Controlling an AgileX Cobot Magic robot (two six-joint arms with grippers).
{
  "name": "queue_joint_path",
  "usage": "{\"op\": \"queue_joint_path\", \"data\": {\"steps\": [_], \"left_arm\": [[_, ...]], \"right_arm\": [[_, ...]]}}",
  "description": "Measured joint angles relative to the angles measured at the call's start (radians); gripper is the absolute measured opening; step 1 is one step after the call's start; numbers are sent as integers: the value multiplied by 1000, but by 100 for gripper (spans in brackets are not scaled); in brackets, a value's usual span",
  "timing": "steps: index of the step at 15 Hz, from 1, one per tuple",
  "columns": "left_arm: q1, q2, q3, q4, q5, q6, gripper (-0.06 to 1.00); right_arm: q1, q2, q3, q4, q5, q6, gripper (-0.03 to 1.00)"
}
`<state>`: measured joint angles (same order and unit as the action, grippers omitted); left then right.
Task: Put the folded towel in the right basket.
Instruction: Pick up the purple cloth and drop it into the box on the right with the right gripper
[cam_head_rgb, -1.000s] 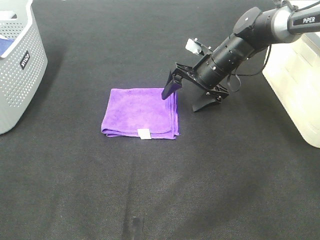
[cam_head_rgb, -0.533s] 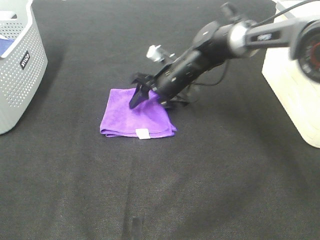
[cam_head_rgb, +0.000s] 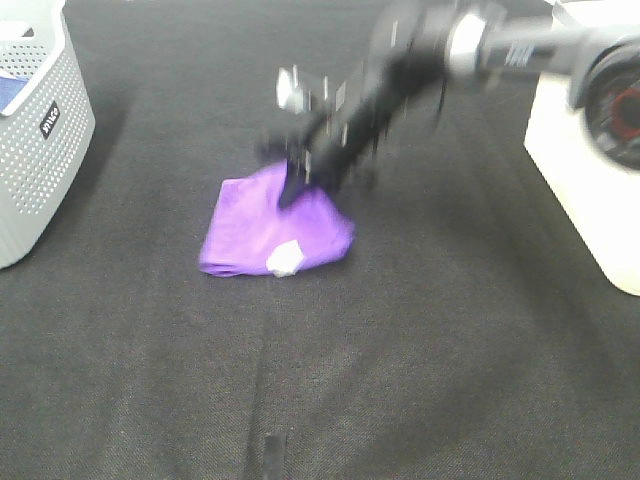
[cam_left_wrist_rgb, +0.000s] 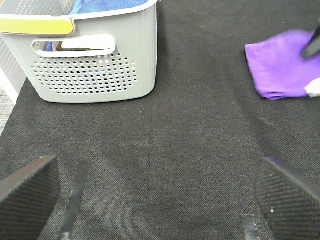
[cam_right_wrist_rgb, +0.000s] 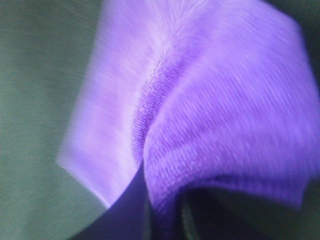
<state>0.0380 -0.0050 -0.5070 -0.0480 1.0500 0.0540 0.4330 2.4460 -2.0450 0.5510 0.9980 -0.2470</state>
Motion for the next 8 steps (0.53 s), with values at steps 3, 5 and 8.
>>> {"op": "queue_joint_path", "data": {"steps": [3,5,8], "left_arm": [[0,0,0,0,0,0,99],[0,0,0,0,0,0,99],[0,0,0,0,0,0,99]], "right_arm": [[-20,-92,-130,-62,95,24,4],[-77,-171,-259,-120,162,34,4],[-288,-243,-467,-259,207,71,4]]}}
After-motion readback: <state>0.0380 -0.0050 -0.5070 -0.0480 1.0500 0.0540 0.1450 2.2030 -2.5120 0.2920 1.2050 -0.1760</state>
